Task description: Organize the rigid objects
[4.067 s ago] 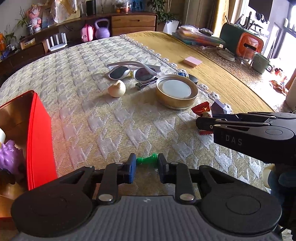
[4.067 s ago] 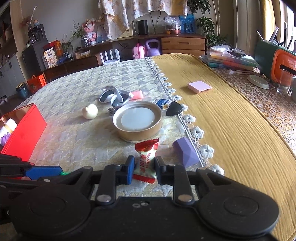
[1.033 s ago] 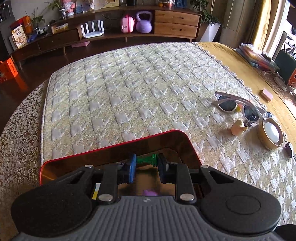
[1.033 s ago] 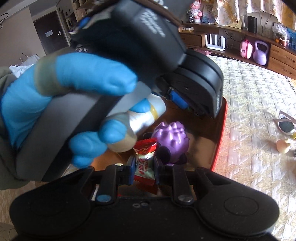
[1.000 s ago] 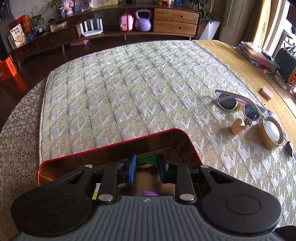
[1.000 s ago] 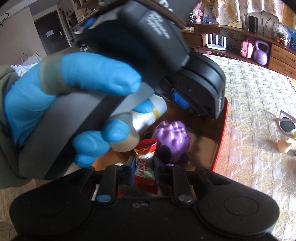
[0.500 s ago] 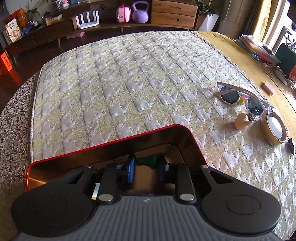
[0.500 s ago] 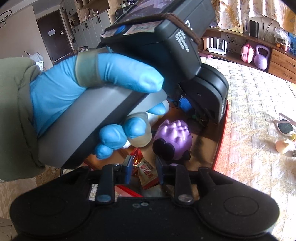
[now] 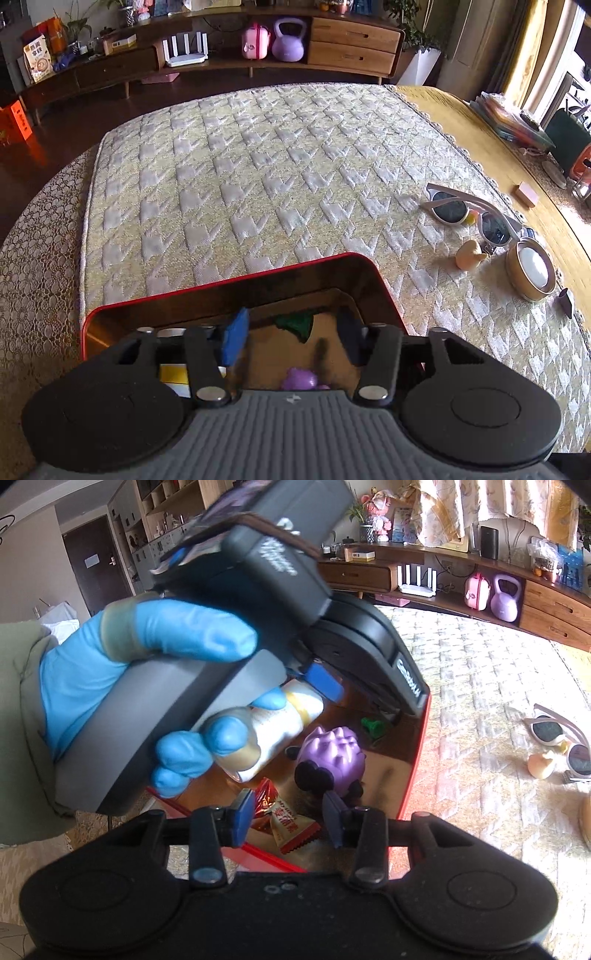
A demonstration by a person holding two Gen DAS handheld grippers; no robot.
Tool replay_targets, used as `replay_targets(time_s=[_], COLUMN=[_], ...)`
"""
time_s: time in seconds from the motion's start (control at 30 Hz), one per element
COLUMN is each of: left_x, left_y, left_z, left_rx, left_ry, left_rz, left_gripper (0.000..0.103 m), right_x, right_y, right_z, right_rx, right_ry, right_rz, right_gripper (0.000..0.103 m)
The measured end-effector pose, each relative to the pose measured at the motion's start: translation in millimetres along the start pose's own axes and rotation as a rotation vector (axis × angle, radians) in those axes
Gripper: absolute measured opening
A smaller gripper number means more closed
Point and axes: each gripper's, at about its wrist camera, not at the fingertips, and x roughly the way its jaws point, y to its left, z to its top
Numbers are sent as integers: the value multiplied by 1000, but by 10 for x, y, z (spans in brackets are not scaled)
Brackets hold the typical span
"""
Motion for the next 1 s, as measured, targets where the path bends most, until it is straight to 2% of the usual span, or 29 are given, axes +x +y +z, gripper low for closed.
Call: replay_targets(time_s=[0.1,0.17,0.33,0.53,0.77,0.93,1.0], left_x=[-104,-171,-343,-560,-787,-920,-954], left_y=[-19,-26,-66,-100,-199,-318,-385], left_z=[-21,-33,-83,-150,-255,-365,-398], left_rx=[5,3,9,-2,-7,-12,-9], left_ry=[-25,-34,-62,-96,-136,-170,-179], left_rz=[6,7,21,18,15,14,8], left_gripper=[66,66,66,66,68,68,72], right_x=[-59,-110,-264,-445,-734,-940,-1010], right_y=[-13,-23,-40,-91,-192,-365,-443], right_z=[-8,-15,-42,-64,-150,-270,-320], right_rx=[10,17,20,33,75,122,143], right_ry=[-13,-28,-68,-107,-164,-190,-200], right_rz=[-4,-7,-17,-30,-73,-118,-142], right_gripper=[44,54,64,71,91,97,98])
